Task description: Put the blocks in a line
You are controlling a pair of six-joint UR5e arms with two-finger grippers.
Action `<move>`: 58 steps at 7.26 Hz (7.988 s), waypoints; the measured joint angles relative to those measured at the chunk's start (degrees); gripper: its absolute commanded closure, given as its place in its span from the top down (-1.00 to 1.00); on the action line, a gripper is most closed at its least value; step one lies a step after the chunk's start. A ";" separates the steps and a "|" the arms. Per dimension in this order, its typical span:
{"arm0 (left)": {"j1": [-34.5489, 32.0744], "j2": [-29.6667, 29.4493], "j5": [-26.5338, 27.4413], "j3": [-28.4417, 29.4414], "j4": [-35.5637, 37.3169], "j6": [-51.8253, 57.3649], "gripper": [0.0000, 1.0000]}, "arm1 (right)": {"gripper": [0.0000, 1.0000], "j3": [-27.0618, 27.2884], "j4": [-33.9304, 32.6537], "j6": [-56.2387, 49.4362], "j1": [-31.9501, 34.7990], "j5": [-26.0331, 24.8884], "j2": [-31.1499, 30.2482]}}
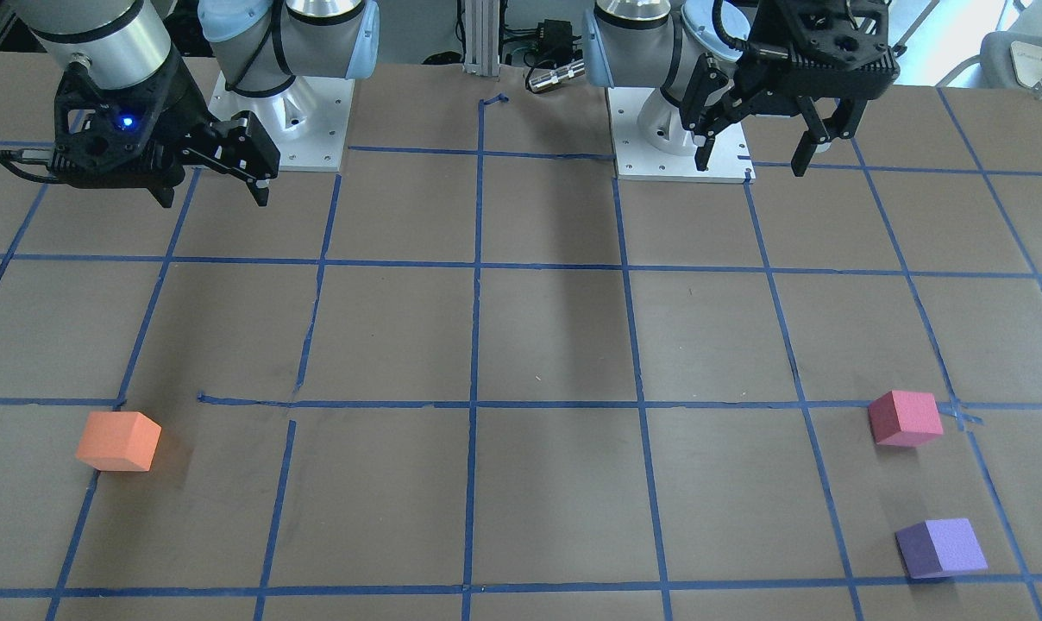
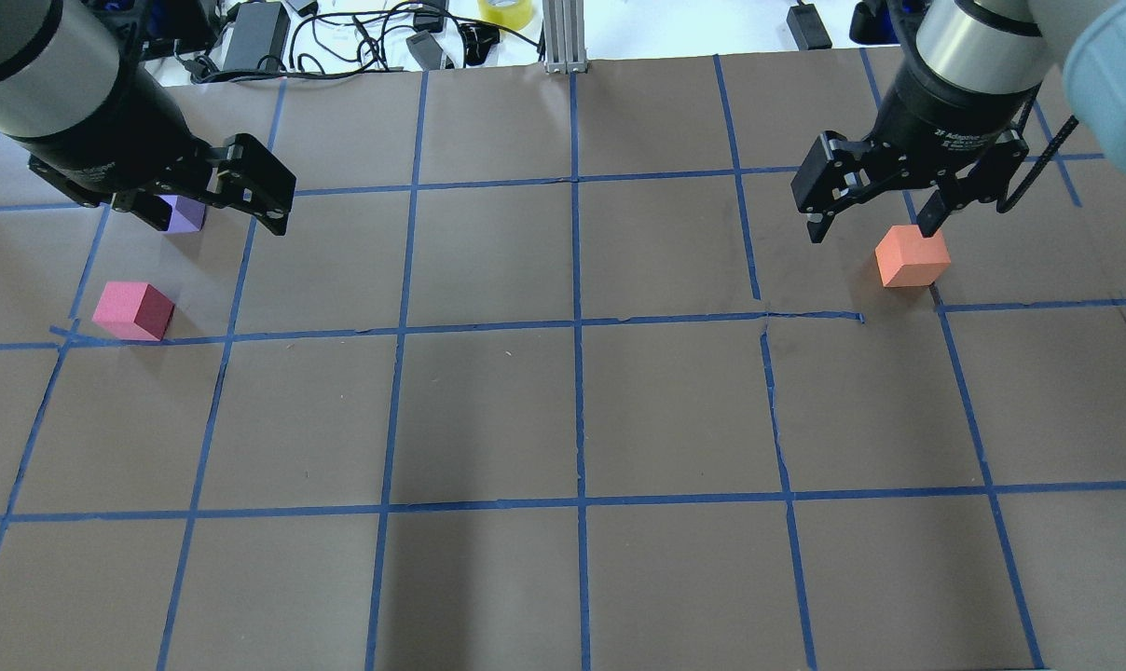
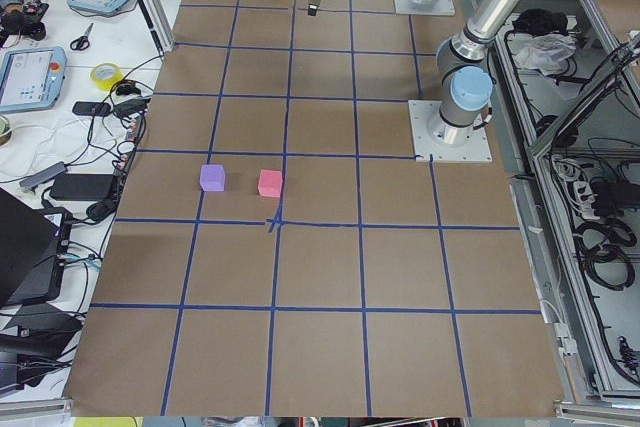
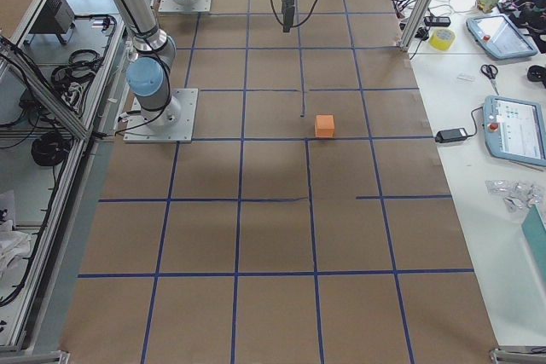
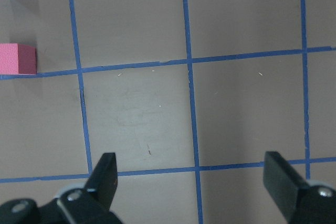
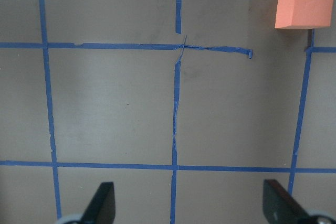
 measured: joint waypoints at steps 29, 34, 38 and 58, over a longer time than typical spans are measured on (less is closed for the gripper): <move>-0.02 0.36 0.13 -0.21 -0.27 0.03 1.00 | 1.00 0.44 -35.02 -16.85 -17.00 -3.29 31.69; -0.02 0.53 0.06 -0.85 -0.25 0.06 1.00 | 1.00 0.74 -34.93 -16.70 -16.84 -3.40 32.93; -0.02 0.63 -0.01 -0.91 -0.25 0.11 1.00 | 1.00 0.25 -34.74 -16.86 -16.48 -3.53 31.29; -0.05 0.08 -0.45 -0.91 -0.07 -0.02 1.00 | -1.00 -4.99 -24.99 15.02 5.69 -0.37 28.89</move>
